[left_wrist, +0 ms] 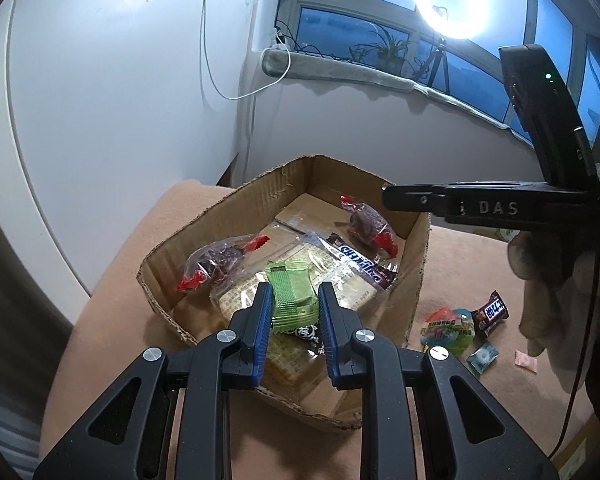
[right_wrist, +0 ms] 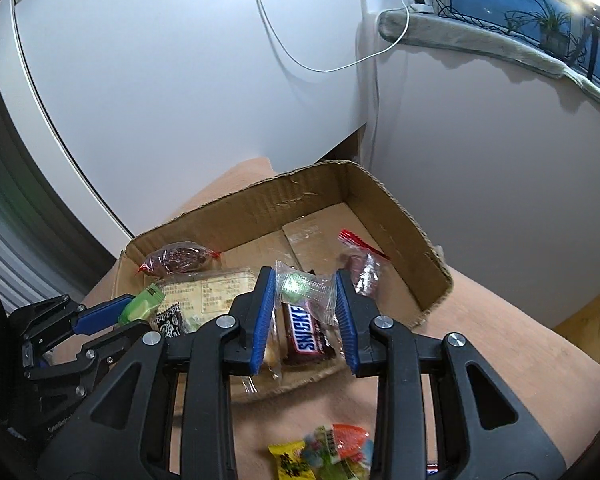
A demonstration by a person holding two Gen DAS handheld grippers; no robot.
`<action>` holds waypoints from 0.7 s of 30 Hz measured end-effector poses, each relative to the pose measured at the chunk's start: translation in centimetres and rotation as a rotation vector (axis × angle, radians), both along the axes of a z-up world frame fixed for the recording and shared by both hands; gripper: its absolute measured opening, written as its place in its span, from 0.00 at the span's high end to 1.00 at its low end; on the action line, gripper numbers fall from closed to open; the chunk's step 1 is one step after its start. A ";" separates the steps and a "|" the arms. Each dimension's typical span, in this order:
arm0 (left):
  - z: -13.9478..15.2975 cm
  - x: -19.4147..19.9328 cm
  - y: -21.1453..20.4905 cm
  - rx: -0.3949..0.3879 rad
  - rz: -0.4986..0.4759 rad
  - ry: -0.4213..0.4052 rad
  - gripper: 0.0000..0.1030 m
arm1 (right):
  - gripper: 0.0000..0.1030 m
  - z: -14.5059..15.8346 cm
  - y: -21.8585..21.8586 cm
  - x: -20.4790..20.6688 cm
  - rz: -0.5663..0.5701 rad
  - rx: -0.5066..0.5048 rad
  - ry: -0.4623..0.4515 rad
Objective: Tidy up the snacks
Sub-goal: 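Carry both candies into the cardboard box and open both tools, then move both tools back over the remaining snacks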
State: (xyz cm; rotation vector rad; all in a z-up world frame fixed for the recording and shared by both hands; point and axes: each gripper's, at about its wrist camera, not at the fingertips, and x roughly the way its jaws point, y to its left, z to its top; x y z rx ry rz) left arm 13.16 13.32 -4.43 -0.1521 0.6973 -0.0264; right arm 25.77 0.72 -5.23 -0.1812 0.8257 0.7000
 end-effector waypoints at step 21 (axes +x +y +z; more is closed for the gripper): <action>1.0 -1.0 -0.1 -0.002 0.018 -0.017 0.58 | 0.20 2.1 -1.9 -1.2 -0.049 0.002 -0.058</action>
